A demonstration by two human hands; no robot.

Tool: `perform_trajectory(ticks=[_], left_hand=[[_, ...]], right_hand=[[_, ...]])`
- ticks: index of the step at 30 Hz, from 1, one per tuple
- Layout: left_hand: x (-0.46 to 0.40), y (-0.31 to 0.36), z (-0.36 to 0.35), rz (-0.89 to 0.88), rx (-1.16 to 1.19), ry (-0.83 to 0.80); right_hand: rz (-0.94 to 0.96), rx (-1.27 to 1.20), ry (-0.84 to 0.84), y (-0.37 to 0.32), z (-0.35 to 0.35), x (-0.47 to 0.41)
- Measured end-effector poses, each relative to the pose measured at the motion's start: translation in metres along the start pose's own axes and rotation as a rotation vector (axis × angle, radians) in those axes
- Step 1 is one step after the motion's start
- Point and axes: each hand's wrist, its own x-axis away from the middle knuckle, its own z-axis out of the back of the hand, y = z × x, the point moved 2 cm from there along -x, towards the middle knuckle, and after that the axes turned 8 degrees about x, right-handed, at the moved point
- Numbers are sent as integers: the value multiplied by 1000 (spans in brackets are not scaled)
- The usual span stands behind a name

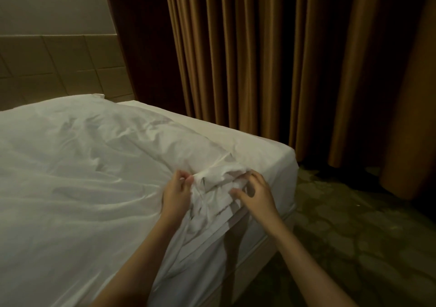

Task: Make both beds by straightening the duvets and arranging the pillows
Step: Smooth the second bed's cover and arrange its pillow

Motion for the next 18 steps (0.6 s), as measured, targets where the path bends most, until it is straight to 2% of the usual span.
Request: perform_trajectory(ticks=[3, 8, 14, 16, 18], left_hand=[[-1, -6, -1, -19, 40, 1], [0, -8, 0, -6, 101, -11], [12, 7, 1, -20, 77, -95], [24, 17, 1, -81, -15, -202], [37, 29, -2, -172, -262, -296]], right_hand=[[-14, 13, -61, -1, -10, -4], [-45, -62, 37, -12, -6, -8], [-125, 122, 96, -1, 21, -8], [-169, 126, 49, 6, 24, -7], [-197, 93, 16, 11, 25, -6]])
